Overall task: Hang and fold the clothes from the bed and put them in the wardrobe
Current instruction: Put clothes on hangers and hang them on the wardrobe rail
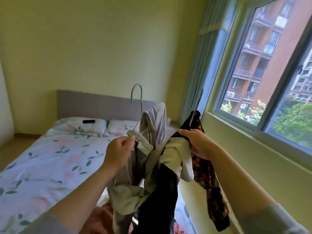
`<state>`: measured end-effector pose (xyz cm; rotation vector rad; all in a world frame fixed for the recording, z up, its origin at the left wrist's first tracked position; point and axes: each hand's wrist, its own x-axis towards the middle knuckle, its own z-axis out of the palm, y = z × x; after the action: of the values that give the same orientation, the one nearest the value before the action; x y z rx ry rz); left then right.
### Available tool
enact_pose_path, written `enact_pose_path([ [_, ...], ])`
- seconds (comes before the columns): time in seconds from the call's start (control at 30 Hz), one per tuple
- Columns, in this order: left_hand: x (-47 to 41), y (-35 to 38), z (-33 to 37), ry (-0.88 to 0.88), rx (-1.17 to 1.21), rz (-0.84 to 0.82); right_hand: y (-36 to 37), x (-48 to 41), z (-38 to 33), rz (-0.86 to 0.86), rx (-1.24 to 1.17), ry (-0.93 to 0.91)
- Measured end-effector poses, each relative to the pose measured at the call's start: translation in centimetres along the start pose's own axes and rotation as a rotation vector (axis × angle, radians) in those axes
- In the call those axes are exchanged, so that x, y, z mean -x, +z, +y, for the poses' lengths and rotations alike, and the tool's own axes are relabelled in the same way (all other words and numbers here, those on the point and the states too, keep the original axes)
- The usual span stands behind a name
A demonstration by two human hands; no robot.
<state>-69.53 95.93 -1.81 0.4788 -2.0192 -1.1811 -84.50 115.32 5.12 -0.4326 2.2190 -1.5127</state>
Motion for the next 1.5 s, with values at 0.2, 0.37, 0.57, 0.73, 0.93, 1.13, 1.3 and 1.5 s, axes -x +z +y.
enact_pose_path([
  [0.2, -3.5, -3.5, 5.5, 0.102, 0.044, 0.070, -2.1, 1.1, -2.6, 0.016, 0.067, 0.008],
  [0.37, -3.6, -4.7, 6.0, 0.107, -0.069, 0.064, -2.2, 0.8, -0.6, 0.081, 0.006, 0.080],
  [0.57, -1.3, -4.2, 3.9, 0.006, -0.171, 0.013, -3.1, -1.0, 0.3, 0.133, -0.052, 0.056],
  [0.73, -0.2, -3.0, 4.0, -0.149, -0.181, 0.151, -5.3, -2.8, 0.8, 0.073, -0.035, -0.006],
  [0.93, 1.9, -5.8, 4.3, -0.219, -0.338, 0.435, -6.3, -4.7, 2.1, -0.036, 0.016, -0.036],
  [1.13, 5.0, -11.9, 6.5, -0.215, -0.488, 0.623, -2.2, -5.3, 2.2, -0.213, 0.025, -0.100],
  [1.3, 7.5, -16.8, 7.6, -0.232, -0.627, 0.723, 3.1, -4.2, 1.2, -0.343, 0.081, -0.136],
  [1.5, 9.6, -22.3, 7.7, -0.251, -0.730, 0.763, 7.7, -2.3, 0.3, -0.414, 0.091, -0.124],
])
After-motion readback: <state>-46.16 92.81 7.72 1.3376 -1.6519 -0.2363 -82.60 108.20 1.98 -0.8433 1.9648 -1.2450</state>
